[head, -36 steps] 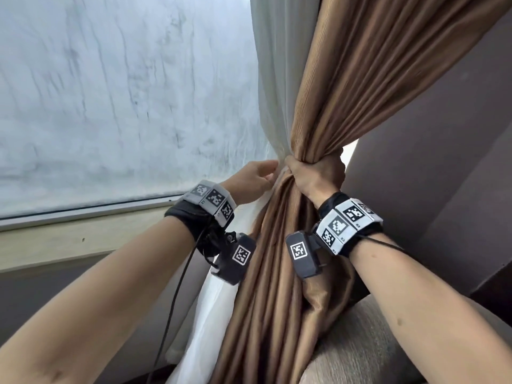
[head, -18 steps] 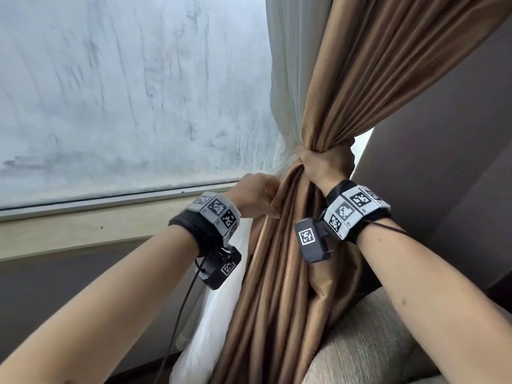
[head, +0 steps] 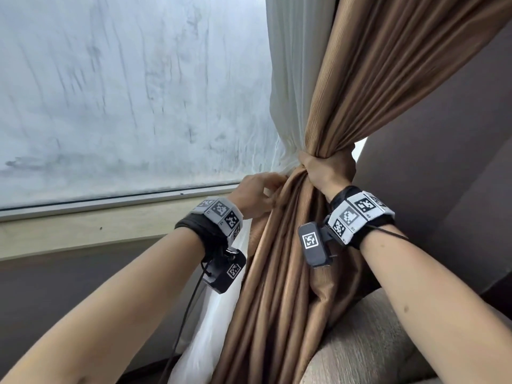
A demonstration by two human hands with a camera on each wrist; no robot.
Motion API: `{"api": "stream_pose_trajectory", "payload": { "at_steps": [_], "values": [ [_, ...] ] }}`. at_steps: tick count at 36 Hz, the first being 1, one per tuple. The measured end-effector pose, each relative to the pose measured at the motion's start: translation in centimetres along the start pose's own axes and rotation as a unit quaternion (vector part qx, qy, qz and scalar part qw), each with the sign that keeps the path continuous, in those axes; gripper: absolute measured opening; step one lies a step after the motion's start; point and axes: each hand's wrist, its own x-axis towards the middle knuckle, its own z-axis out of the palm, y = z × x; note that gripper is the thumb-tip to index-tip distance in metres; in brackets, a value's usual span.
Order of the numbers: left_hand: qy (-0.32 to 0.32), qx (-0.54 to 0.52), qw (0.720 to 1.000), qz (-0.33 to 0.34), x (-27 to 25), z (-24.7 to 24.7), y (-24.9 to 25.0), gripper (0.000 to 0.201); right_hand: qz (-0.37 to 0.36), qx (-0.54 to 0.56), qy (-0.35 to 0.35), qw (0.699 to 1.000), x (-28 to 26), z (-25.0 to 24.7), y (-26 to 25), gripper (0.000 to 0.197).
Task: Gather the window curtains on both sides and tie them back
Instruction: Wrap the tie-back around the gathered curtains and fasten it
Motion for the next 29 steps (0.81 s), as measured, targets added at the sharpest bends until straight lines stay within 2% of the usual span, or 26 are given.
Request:
{"api": "stream_pose_trajectory", "payload": {
  "at_steps": [4, 7, 13, 16, 20, 25, 29],
  "values": [
    [-0.013, -0.003, 1.0, -0.028, 0.4, 0.4, 0.1, 0.032, -0.004, 0.003, 0.002, 1.0, 0.0, -0.1, 0.2, 0.09],
    [-0.024, 0.052, 0.998, -0.03, 0.5, 0.0, 0.5, 0.023, -0.004, 0.006, 0.002, 1.0, 0.1, -0.2, 0.4, 0.09],
    [0.008, 0.161, 0.987, -0.003, 0.6, -3.5, 1.3, 0.032, -0.019, 0.001, -0.002, 1.0, 0.3, -0.3, 0.7, 0.087],
    [0.042, 0.183, 0.982, 0.016, 0.6, -5.3, 2.0, 0.028, -0.023, 0.0, -0.005, 1.0, 0.4, -0.3, 0.6, 0.086],
    [0.028, 0.222, 0.975, 0.017, 0.7, -6.5, 2.8, 0.019, -0.026, -0.003, -0.009, 1.0, 0.5, -0.1, 0.6, 0.089],
    [-0.026, 0.152, 0.987, -0.034, 1.2, -6.6, 2.7, 0.024, -0.026, 0.005, -0.015, 1.0, 0.7, -0.1, 1.0, 0.098],
    [-0.048, 0.063, 0.994, -0.079, 1.0, -5.4, 2.5, 0.026, -0.03, 0.009, -0.019, 0.999, 0.9, -0.3, 1.5, 0.091]
  ]
}}
